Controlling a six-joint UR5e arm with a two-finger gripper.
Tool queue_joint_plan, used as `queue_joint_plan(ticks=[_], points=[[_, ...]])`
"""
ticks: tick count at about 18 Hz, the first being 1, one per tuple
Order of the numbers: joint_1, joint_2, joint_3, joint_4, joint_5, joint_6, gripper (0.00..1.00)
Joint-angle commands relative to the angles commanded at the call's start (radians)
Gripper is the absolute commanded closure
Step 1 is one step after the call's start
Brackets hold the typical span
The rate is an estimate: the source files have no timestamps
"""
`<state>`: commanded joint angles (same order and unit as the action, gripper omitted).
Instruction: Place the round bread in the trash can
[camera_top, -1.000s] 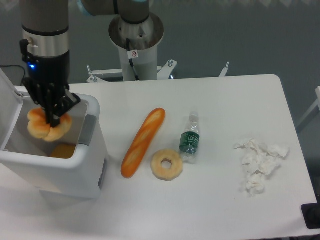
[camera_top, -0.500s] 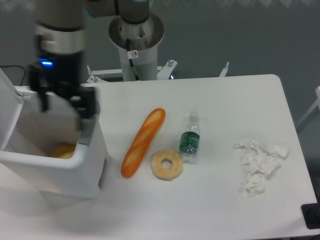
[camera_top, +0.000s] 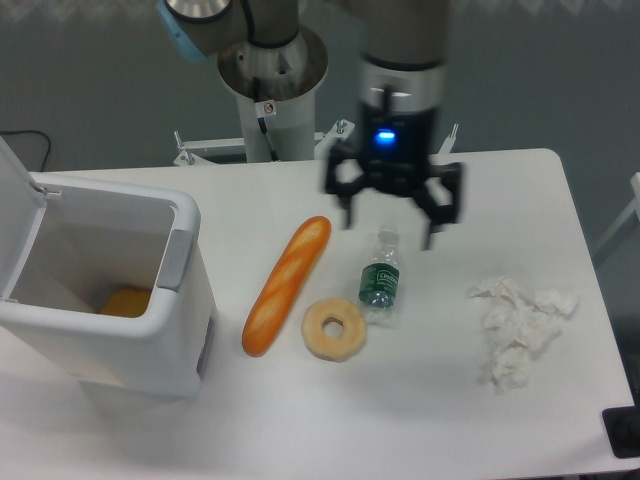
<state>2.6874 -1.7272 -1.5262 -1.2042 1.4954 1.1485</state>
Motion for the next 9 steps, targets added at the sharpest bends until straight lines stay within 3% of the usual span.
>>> queue_joint_plan(ticks=[4,9], points=[[0.066,-0.064,-0.005,-0.002,0.055,0.141,0.00],[0.103,-0.144,0.015,0.015,0.051,0.181,0.00]])
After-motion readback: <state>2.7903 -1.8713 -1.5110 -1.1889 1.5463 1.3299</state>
